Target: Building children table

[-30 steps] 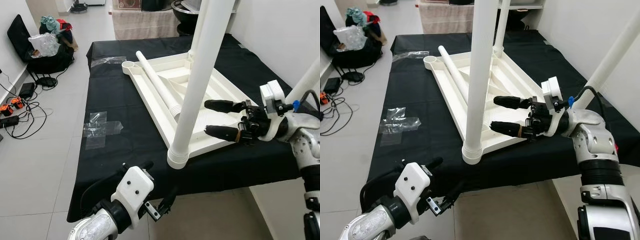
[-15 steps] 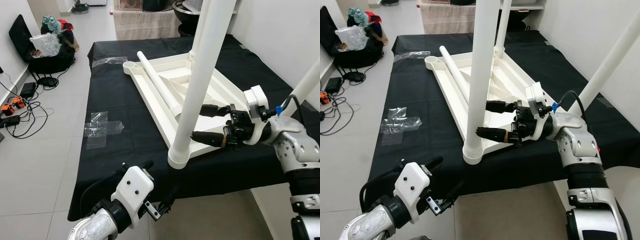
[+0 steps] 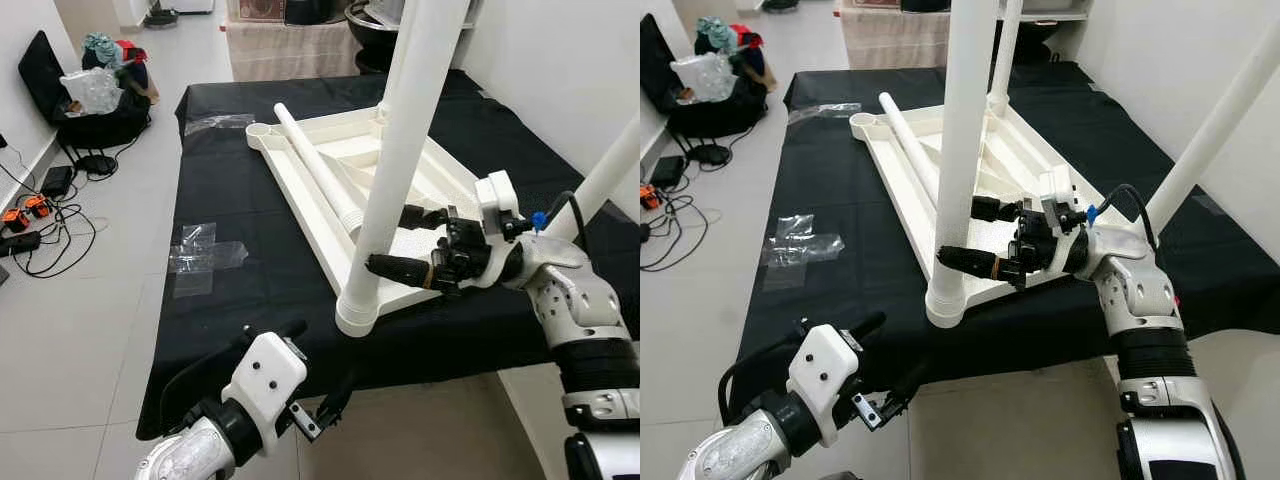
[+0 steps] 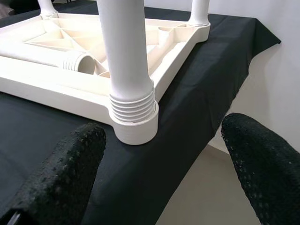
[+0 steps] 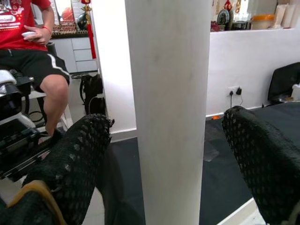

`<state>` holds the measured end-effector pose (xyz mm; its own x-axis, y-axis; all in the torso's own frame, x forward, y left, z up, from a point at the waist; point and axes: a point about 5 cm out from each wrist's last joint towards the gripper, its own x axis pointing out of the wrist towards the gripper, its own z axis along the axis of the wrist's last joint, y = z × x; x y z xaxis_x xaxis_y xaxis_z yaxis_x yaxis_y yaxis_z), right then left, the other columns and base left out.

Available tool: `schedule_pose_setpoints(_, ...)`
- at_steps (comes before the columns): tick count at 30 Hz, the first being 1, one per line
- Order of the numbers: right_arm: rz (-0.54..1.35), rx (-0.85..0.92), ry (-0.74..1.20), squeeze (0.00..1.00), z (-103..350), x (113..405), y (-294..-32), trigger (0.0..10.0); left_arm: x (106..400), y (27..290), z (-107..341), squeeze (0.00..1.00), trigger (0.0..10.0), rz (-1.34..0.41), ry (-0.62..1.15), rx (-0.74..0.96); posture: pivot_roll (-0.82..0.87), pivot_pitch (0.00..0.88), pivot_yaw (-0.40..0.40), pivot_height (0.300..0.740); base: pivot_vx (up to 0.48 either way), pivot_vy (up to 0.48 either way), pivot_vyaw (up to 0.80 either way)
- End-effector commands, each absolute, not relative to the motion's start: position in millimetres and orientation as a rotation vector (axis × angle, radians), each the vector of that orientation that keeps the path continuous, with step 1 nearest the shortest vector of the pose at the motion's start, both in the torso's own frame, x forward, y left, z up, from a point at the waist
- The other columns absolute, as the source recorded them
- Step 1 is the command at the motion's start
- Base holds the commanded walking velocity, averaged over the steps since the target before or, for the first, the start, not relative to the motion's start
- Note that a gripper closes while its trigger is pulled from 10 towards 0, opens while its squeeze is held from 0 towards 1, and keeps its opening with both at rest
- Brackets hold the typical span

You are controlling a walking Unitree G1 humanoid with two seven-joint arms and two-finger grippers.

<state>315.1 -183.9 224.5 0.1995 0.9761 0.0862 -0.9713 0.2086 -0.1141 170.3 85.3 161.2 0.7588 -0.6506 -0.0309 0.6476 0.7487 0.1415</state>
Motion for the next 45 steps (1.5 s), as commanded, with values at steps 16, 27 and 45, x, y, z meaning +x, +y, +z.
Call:
schedule_pose_setpoints(16,1.333,-0.066,-0.188,0.00,231.3,322.3,-170.8,10.0,171.0,85.1,158.7,0.00,10.0,-0.707,-0.014,0.157,0.08,0.068,-0.048,0.740,0.000,0.000,0.00)
schedule_pose_setpoints(27,1.347,-0.062,-0.192,0.00,231.2,320.6,-168.6,7.8,171.7,85.0,158.7,0.00,10.0,-0.705,-0.014,0.156,0.08,0.069,-0.049,0.740,0.000,0.000,0.00)
schedule_pose_setpoints(45,1.411,-0.021,-0.104,0.00,223.4,316.4,-162.8,0.0,179.8,92.0,162.4,0.00,10.0,-0.680,-0.033,0.177,0.08,0.076,-0.048,0.740,0.000,0.000,0.00)
